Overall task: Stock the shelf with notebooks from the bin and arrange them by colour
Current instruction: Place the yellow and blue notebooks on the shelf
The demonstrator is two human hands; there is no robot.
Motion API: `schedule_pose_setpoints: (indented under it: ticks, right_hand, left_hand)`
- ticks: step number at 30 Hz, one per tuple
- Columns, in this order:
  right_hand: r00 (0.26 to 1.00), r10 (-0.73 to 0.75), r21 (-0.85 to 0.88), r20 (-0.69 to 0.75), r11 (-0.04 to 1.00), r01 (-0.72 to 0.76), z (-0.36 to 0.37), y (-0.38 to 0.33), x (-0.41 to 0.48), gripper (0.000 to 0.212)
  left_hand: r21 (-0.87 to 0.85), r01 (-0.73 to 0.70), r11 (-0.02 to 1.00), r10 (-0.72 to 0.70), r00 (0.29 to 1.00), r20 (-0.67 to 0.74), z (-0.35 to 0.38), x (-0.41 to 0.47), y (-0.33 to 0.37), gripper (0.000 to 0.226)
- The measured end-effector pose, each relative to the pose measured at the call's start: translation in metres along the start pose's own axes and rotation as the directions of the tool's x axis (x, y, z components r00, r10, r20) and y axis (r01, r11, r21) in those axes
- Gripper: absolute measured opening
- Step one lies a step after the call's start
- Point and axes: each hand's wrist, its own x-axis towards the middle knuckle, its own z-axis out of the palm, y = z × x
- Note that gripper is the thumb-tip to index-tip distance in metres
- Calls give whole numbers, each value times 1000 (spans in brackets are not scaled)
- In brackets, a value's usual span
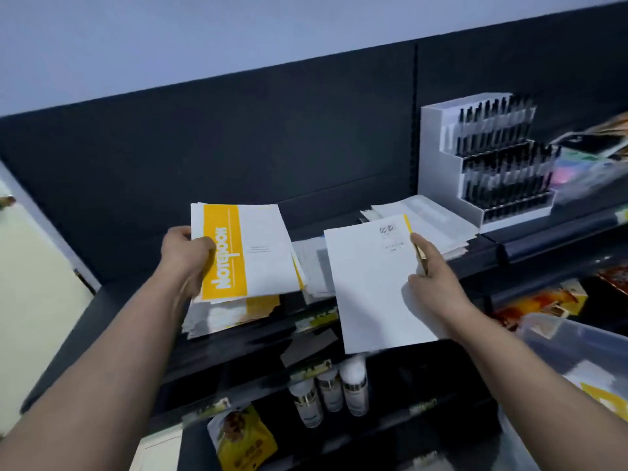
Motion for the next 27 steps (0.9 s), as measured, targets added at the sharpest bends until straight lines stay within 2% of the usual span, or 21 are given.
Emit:
schedule_pose_setpoints:
  ticks: [3, 5, 6, 9, 12, 14, 17, 21, 23, 25, 26, 27]
  right_hand:
    - [1000, 31, 48, 0, 998, -31, 39, 0, 1, 75]
    - [999, 36, 55, -1, 998, -36, 60, 1, 0, 75]
    - [999, 39, 55, -6, 998, -39, 68, 1, 2, 76]
    - [999, 31, -11, -25, 999, -31, 84, 0, 7, 78]
    - [999, 41, -135, -34, 990, -45, 100, -11, 19, 73]
    - [999, 37, -258, 11, 966, -33, 117, -20, 27, 72]
    - [986, 127, -319, 112, 944, -85, 157, -27, 39, 70]
    - [964, 193, -329, 183, 936, -124, 216, -25, 51, 68]
    - [962, 199, -331, 188, 935, -129, 239, -26, 55, 61]
    - [962, 195, -411, 193, 906, -102, 255, -27, 54, 51]
    - [966, 171, -508, 194, 860, -50, 260, -25, 55, 45]
    - [968, 152, -640, 201, 768, 13, 263, -24, 55, 42]
  left_hand:
    - [46, 84, 995, -86, 995, 44, -11, 43, -26, 16]
    - [182, 58, 982, -66, 997, 38, -11, 68, -47, 6]
    - [305, 25, 952, -38, 999, 35, -10, 77, -56, 12]
    - [661, -106, 743, 53, 994, 100, -9, 82, -75, 24]
    - [802, -227, 553, 158, 973, 167, -14, 84, -83, 39]
    - [841, -296, 453, 263, 946, 192, -25, 86, -85, 43]
    - [843, -374, 387, 404, 891, 210, -49, 86, -87, 39]
    - [870, -390, 302, 395, 882, 258, -78, 83, -90, 41]
    - [868, -402, 294, 398, 876, 271, -87, 80, -92, 41]
    - [854, -417, 312, 422, 866, 269, -93, 76, -92, 40]
    - [843, -429, 325, 436, 859, 268, -95, 74, -90, 38]
    - [832, -442, 334, 451, 850, 271, -97, 72, -88, 38]
